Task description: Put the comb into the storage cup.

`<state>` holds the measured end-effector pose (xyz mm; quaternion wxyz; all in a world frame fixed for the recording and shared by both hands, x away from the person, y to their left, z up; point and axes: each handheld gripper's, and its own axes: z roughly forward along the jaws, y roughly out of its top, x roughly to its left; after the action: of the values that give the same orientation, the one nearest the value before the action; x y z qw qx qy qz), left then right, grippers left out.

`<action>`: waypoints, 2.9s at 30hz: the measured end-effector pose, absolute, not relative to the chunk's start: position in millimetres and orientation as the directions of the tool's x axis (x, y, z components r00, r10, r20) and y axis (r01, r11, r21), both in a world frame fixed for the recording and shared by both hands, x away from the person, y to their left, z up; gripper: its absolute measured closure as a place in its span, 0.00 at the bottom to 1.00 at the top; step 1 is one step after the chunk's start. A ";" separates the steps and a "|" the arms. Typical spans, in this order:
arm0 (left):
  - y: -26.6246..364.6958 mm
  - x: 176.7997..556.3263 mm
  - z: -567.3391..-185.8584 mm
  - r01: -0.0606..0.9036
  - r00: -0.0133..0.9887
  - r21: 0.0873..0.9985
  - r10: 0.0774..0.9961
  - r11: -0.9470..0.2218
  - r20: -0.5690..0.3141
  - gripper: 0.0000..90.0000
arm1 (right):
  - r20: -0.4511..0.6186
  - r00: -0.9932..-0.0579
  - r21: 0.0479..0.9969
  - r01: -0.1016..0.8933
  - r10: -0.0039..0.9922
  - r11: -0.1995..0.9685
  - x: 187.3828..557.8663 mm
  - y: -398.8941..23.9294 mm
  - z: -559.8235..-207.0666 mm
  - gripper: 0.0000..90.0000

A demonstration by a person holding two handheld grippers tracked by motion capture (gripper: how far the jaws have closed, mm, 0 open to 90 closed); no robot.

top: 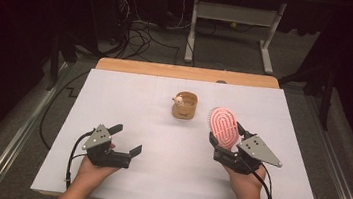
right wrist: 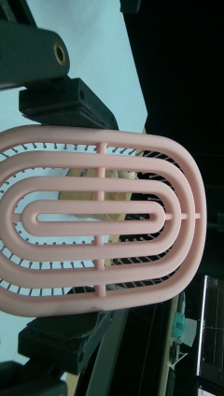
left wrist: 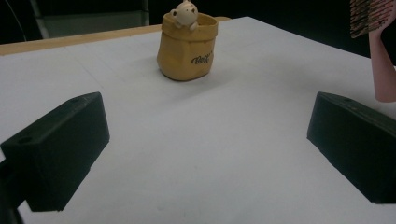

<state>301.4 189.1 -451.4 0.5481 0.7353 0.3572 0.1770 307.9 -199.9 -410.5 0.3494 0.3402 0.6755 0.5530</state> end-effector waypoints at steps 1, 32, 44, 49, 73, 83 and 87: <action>185.9 303.5 -449.3 0.328 0.686 0.932 0.717 -0.151 -0.126 0.00 | -0.096 -0.524 0.985 0.073 0.847 0.157 307.6 -200.0 -410.3 0.23; 100.3 337.7 -419.7 0.268 0.789 0.953 0.600 -0.140 -0.134 0.00 | -0.097 -0.482 0.989 0.049 0.871 0.138 305.0 -213.3 -404.8 0.23; 101.0 332.9 -420.1 0.295 0.784 0.942 0.604 -0.158 -0.144 0.00 | -0.136 -0.486 0.984 0.033 0.863 0.173 301.6 -203.8 -405.5 0.23; 106.5 327.3 -416.8 0.301 0.785 0.942 0.599 -0.148 -0.157 0.00 | -0.148 -0.489 0.983 0.020 0.859 0.181 299.4 -200.5 -404.0 0.23; 104.1 318.2 -407.3 0.290 0.801 0.949 0.574 -0.126 -0.168 0.00 | -0.213 -0.513 0.971 -0.020 0.832 0.236 291.6 -183.1 -406.7 0.23; 101.3 314.0 -402.4 0.277 0.811 0.953 0.562 -0.125 -0.163 0.00 | -0.236 -0.523 0.966 -0.036 0.819 0.256 288.9 -175.9 -409.0 0.23; 101.3 312.5 -400.1 0.278 0.814 0.955 0.553 -0.108 -0.174 0.00 | -0.249 -0.526 0.963 -0.048 0.813 0.264 287.3 -172.8 -409.7 0.23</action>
<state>312.5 101.3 -400.1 0.6052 0.7355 0.2825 0.1139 287.3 -172.8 -409.7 0.3994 0.2784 0.6875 0.5388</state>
